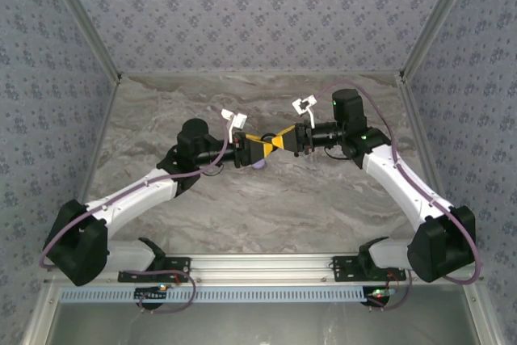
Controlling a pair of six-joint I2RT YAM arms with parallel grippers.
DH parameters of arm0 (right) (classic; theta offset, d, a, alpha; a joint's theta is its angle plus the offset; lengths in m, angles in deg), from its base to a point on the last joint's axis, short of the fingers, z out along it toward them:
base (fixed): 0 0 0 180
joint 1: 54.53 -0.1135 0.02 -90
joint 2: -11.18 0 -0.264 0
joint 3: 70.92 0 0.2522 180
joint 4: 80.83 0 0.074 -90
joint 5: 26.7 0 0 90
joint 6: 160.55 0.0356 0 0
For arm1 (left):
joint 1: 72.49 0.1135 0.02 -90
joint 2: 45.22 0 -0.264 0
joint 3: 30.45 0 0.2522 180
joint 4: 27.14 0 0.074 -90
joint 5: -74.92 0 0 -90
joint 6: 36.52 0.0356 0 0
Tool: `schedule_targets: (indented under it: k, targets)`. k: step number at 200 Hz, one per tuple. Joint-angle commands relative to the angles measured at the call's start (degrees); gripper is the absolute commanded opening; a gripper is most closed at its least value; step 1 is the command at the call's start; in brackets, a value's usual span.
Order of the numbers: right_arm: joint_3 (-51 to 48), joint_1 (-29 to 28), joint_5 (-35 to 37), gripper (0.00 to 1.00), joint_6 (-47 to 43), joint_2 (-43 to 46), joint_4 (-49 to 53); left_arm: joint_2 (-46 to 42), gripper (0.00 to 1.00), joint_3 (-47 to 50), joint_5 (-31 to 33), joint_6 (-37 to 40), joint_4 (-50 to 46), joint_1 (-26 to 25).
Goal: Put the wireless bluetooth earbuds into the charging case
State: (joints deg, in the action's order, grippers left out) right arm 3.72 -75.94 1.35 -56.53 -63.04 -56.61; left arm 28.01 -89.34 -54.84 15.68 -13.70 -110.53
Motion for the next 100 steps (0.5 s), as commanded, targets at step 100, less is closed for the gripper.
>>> schedule_targets:
  k: [100]
  targets:
    - [0.1, -0.6, 6.2, 0.41, -4.4, 3.3, 6.9, -0.2, 0.07, -3.2, 3.4, 5.2, -5.6, -0.9]
